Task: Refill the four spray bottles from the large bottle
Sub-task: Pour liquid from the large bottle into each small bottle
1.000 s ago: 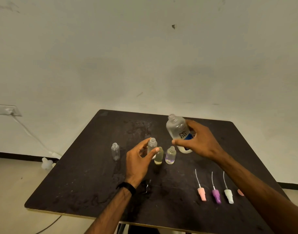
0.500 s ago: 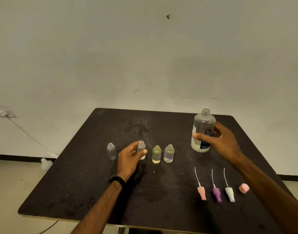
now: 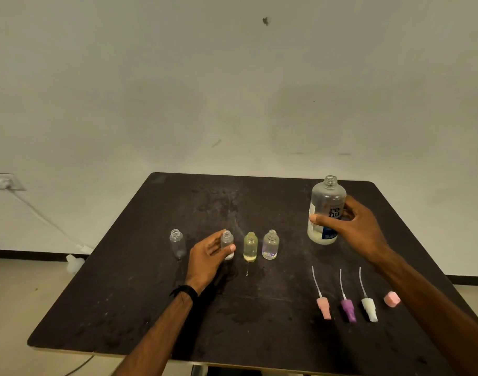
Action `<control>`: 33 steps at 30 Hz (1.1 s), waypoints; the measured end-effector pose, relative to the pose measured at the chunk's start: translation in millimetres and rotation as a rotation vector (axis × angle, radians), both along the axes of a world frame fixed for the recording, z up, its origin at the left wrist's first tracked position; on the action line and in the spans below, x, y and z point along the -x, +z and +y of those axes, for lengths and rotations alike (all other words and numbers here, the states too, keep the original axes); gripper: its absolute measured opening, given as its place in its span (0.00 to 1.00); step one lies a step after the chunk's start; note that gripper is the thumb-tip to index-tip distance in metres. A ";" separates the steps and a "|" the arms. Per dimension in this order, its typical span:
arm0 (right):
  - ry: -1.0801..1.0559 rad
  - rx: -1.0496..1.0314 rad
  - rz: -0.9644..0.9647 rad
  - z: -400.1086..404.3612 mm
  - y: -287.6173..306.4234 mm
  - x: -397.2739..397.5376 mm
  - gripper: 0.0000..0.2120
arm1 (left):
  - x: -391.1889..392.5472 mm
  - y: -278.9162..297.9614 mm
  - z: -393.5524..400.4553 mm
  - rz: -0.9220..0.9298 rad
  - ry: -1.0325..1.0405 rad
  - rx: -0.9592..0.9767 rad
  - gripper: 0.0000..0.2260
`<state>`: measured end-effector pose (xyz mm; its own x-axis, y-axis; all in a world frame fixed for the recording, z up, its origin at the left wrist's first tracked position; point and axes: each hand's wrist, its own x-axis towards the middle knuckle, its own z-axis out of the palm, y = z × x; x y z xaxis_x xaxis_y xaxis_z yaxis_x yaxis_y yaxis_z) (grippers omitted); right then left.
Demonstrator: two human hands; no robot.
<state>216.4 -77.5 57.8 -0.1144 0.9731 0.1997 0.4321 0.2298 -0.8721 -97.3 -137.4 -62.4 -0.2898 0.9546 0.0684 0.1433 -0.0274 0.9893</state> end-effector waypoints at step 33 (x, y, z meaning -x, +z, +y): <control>0.001 -0.017 -0.008 -0.5 5.1 0.5 0.33 | 59.3 11.5 -35.8 0.175 0.450 -0.019 0.24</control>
